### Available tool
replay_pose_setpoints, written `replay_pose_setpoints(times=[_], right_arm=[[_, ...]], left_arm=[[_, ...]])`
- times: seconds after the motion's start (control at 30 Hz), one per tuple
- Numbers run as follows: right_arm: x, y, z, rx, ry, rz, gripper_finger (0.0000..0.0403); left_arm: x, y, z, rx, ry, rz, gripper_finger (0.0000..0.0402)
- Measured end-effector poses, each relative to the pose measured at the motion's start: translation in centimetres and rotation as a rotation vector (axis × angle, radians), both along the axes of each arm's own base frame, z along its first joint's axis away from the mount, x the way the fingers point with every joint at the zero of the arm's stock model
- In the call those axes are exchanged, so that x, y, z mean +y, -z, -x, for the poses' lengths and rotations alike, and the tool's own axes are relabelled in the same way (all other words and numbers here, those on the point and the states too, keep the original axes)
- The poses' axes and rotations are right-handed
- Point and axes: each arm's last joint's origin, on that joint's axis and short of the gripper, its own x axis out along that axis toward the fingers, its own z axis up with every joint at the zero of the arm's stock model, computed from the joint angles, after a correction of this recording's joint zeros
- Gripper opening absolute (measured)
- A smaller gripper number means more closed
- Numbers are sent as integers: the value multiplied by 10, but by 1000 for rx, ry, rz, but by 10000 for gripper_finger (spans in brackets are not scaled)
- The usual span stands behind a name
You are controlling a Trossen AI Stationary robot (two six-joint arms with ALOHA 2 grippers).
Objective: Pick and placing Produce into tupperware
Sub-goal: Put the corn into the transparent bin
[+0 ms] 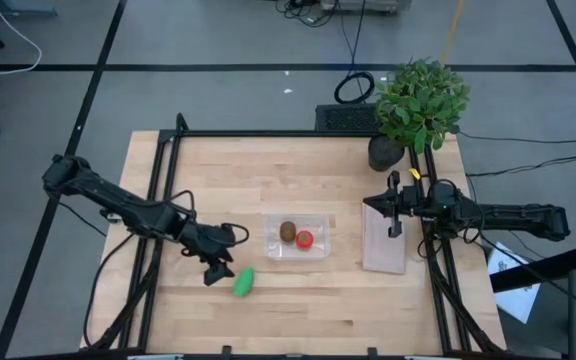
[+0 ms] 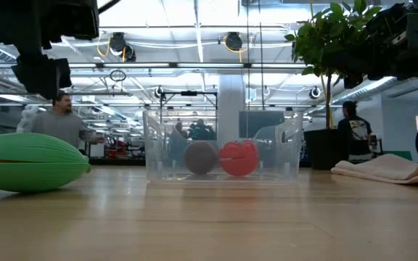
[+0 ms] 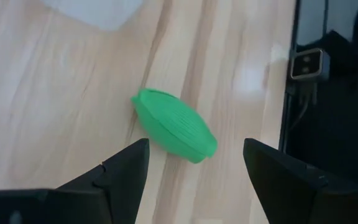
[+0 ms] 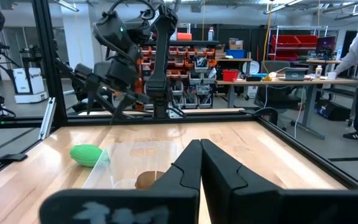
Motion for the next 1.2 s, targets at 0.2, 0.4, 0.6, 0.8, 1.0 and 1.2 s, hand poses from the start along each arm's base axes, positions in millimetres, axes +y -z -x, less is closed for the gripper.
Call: replay_pose_setpoints(times=[0.2,0.4,0.6,0.8,1.0,1.2], right_arm=[[0,0,0,2,0,0,0],[0,2,0,18,-1,-6,0],[2,5,0,53,-62,-10,0],[3,4,0,44,-107,-38,0],[3,4,0,46,-106,-29,0],[3,4,0,39,-106,-26,0]], left_arm=[[-6,8,-6,80,-137,101,264],[-26,14,-25,24,-222,249,264],[-29,19,-33,96,-251,220,264],[-23,-5,-40,191,-350,199,264],[-24,-43,-44,266,-429,151,257],[-34,-43,-56,389,-501,85,226]])
